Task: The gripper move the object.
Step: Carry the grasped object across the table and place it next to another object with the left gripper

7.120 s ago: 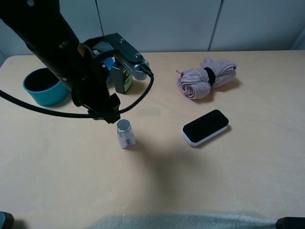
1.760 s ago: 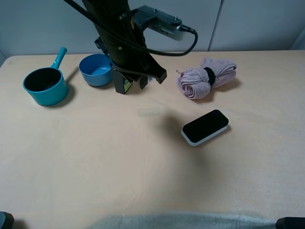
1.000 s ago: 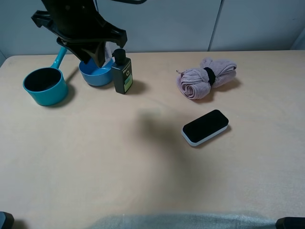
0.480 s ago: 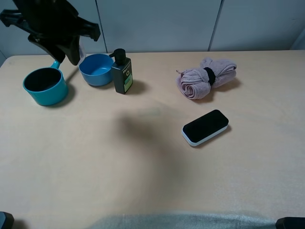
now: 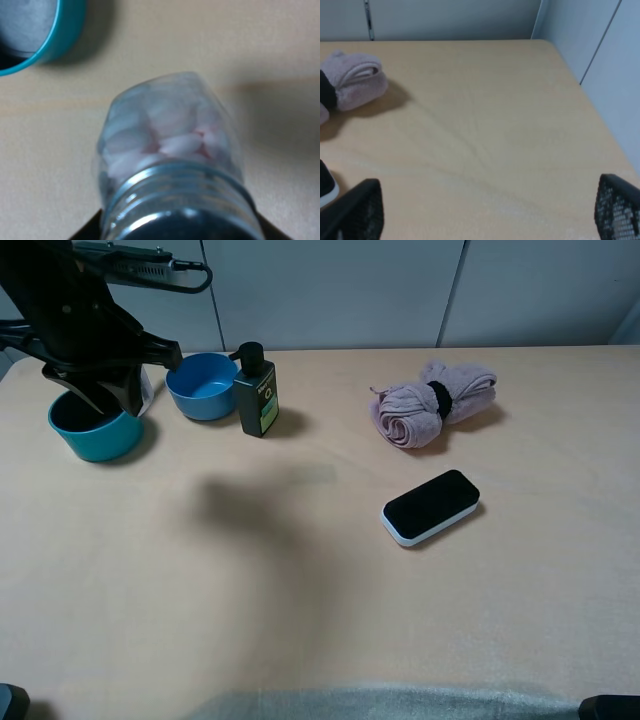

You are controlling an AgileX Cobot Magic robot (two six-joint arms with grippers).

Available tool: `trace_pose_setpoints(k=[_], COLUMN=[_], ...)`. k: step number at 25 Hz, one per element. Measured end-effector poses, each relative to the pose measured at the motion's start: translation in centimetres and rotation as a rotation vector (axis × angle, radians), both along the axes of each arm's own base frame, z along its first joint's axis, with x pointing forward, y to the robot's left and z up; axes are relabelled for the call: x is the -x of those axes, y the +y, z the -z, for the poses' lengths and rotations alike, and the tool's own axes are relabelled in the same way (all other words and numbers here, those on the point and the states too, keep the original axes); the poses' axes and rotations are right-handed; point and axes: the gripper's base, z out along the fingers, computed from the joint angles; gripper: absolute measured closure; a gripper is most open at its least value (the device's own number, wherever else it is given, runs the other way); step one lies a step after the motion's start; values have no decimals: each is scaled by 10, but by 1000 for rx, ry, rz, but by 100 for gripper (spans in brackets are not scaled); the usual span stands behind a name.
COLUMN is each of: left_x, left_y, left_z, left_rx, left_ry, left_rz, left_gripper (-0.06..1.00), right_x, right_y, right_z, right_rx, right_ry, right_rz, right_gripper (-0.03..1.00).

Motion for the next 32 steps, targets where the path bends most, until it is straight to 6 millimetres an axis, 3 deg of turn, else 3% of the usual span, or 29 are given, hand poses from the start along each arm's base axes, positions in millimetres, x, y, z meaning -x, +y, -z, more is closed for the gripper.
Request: trace_pose_setpoints(k=[12,20,32], left_x=[-12,-23,-32], left_y=[20,17,13], left_z=[19,55,82], left_rx=[33,4,6], left_ry=[-66,20,35], left_rz=[-51,-52,-43], left_gripper=[56,56,56], right_x=[0,0,0], right_y=[0,0,0], right_z=[0,0,0], right_rx=[0,0,0], right_ry=[0,0,0], right_rz=[0,0,0], right_gripper=[33,33,33])
